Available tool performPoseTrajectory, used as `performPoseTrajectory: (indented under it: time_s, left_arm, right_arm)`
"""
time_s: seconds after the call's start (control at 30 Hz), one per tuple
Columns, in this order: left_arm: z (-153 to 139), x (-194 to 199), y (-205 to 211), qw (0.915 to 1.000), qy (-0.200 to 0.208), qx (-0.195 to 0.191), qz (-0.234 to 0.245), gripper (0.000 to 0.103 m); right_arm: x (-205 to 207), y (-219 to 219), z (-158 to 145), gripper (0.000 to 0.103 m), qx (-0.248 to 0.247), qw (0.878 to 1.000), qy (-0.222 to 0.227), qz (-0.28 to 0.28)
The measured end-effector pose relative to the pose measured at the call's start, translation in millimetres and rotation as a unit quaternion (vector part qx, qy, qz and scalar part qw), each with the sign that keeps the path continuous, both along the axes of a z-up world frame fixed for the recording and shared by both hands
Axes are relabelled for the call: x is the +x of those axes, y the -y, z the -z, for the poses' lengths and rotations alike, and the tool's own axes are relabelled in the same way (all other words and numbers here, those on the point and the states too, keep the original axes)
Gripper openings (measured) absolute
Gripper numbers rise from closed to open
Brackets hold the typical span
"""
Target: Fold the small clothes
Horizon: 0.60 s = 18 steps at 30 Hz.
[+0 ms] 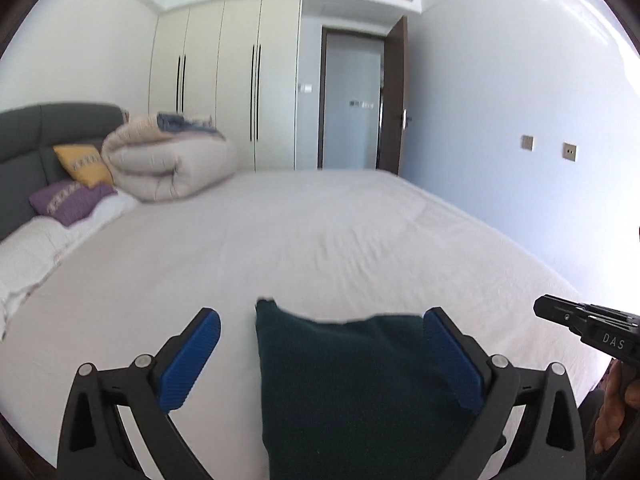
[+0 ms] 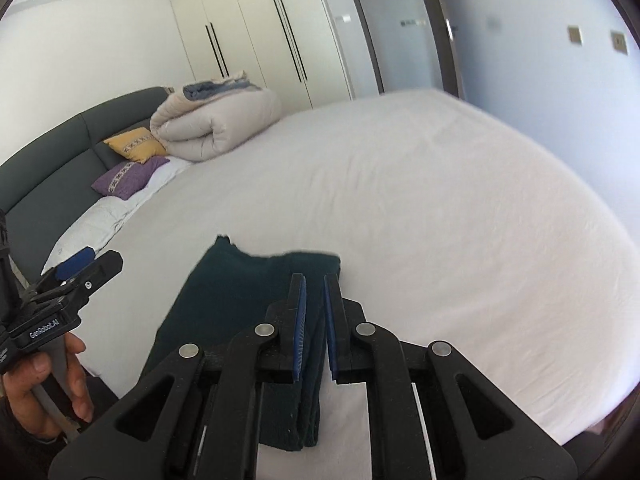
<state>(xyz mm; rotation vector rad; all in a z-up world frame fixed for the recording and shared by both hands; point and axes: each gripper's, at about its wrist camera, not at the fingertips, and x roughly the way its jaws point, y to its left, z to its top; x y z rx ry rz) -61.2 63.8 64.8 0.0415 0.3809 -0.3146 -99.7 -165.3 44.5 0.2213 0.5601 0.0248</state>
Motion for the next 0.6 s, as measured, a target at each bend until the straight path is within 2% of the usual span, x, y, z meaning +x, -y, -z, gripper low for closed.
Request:
performPoseTrajectory:
  time_s: [0.03,0.07,0.1,0.13,0.17,0.2,0.27,0.37,0.43,0.5,0.6]
  left_arm:
    - [-13,-9,-1,0.9996,0.029,0.003,-0.008,0.103]
    - [-26,-17,-3,0.9984,0.052,0.007,-0.02,0.103]
    - [-39,-25,-5,0.9967,0.073,0.011,-0.034,0.103]
    - [-52,-32,-8,0.9946,0.092,0.013,-0.048,0.103]
    - [-64,-38,-11,0.992,0.108,0.016,-0.064,0.103]
    - [-76,-45,-14,0.989,0.126,0.014,-0.076,0.103]
    - [-95,-57,-18,0.9841,0.151,0.006,-0.094,0.103]
    - [-110,-60,-26,0.9859,0.142,-0.007,-0.089,0.103]
    - [-111,-61,-30,0.9878,0.136,-0.013,-0.074,0.103]
    - [-106,-63,-31,0.9888,0.134,-0.011,-0.066,0.103]
    - [-94,-57,-26,0.9927,0.104,0.006,-0.061,0.103]
  right_arm:
    - [-4,-4,-17,0.019,-0.012,1.0,0.023,0.003]
    - [-10,-9,-31,0.041,-0.021,0.999,0.047,0.005]
    - [-17,-12,-46,0.059,-0.025,0.997,0.075,0.01]
    - [-26,-15,-63,0.096,-0.028,0.993,0.109,0.02]
    - [-43,-16,-77,0.103,-0.03,0.985,0.163,0.036]
    - [-60,-17,-90,0.103,-0.031,0.973,0.222,0.051]
    - [-81,-20,-113,0.103,-0.043,0.955,0.285,0.072]
    - [-91,-20,-139,0.103,-0.06,0.951,0.293,0.076]
    - [-97,-20,-145,0.103,-0.057,0.95,0.299,0.07]
    - [-101,-21,-145,0.103,-0.051,0.949,0.303,0.065]
    - [-97,-25,-137,0.103,-0.073,0.953,0.289,0.058]
